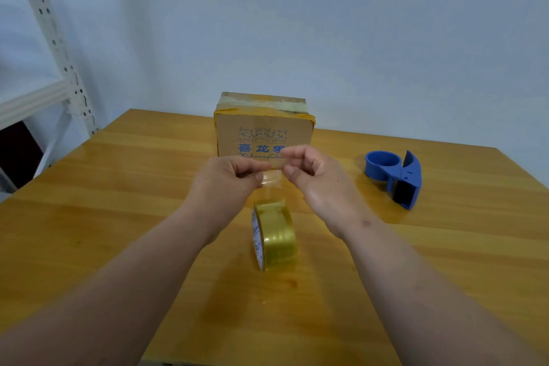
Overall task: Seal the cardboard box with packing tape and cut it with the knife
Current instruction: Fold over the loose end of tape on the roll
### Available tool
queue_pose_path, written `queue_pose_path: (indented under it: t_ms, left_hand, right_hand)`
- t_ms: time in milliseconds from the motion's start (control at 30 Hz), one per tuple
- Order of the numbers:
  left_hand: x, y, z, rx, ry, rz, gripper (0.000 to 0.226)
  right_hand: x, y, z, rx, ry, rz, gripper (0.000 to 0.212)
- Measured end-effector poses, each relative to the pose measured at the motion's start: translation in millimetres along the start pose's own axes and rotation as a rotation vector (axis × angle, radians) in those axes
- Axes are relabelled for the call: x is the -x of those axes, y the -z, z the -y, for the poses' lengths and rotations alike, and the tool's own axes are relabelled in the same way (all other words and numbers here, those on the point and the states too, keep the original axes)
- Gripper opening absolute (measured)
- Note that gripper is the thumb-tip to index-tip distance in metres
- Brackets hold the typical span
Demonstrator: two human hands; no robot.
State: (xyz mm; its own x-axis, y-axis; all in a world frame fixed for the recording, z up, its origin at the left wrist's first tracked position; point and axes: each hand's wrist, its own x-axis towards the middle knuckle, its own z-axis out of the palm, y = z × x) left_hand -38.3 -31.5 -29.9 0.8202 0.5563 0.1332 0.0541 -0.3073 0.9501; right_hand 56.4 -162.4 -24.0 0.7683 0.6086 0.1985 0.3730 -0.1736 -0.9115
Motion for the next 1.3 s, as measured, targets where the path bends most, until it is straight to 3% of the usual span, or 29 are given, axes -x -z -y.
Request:
queue_pose_path:
  t_ms: [100,233,400,767,900,1300]
  left_hand:
    - [-1,0,4,-0.114,-0.019,-0.025,0.018]
    - [-3,-1,14,-0.239,-0.044,-0.002,0.017]
    - [-2,-4,21,-0.281,-0.031,-0.007,0.016]
    - [-3,-6,24,-0.119,0.101,0.068,0.014]
    - [-3,-9,21,-0.070,0.138,0.126,0.016]
    - [-12,-18,18,0.045,0.310,0.115,0.021]
  right_hand:
    - [0,-2,-7,-0.006,-0.089,-0.006,0.054]
    - [5,-6,-19,0.035,-0.232,0.187,0.077]
    - [9,-7,-21,-0.061,-0.344,0.269,0.057]
    - [16,-6,-19,-0.266,-0.501,0.354,0.045]
    - [17,-8,-17,-0.275,-0.544,0.297,0.017]
    - [17,-24,-20,-0.235,-0.644,0.096,0.010]
